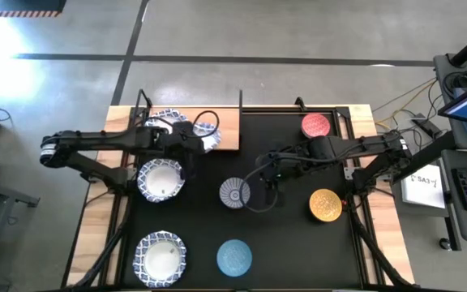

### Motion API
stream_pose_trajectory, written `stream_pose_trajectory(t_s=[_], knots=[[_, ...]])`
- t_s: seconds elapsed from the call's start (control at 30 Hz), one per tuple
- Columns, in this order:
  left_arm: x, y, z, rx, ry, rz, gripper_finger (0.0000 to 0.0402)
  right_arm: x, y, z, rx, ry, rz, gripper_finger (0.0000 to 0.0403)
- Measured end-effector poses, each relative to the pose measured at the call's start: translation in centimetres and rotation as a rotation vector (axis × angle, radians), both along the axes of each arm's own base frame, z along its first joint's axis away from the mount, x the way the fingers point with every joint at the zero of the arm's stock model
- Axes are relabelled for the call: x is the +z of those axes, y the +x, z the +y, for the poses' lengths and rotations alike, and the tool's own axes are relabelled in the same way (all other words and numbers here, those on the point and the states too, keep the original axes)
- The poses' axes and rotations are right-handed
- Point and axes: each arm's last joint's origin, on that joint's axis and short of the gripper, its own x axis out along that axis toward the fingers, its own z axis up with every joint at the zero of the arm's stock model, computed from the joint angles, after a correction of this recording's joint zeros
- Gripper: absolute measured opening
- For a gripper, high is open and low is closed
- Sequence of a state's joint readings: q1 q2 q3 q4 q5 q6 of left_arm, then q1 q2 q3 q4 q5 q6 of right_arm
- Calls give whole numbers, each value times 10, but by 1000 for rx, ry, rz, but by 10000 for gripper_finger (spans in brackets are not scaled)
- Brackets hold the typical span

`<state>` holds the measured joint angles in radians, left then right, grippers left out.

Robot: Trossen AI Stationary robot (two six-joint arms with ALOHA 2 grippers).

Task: Place and stack bowls onto a shelf
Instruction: Stack the bottom right white patterned bowl on top of the white patterned bowl on the shelf

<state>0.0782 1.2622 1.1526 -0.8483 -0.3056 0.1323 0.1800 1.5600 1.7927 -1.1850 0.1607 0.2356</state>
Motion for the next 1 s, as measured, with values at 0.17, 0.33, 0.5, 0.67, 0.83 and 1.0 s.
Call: stream_pose_trajectory(t_s=[0.17,0.33,0.5,0.67,0.83,1.0], knots=[[-2,-20,8,155,91,-28,2,0,1,-3,-8,1,0,169],[-10,-40,18,371,196,-29,2,-1,-1,-4,-12,-3,17,169],[-30,-49,24,467,183,-10,2,-2,0,-5,-15,-3,19,169],[-55,-53,31,544,234,34,2,-2,0,-5,-15,-3,18,169],[-73,-53,35,562,231,37,2,-2,0,-5,-15,-3,19,169],[-80,-50,36,564,233,20,3,-2,0,-5,-46,16,17,169]])
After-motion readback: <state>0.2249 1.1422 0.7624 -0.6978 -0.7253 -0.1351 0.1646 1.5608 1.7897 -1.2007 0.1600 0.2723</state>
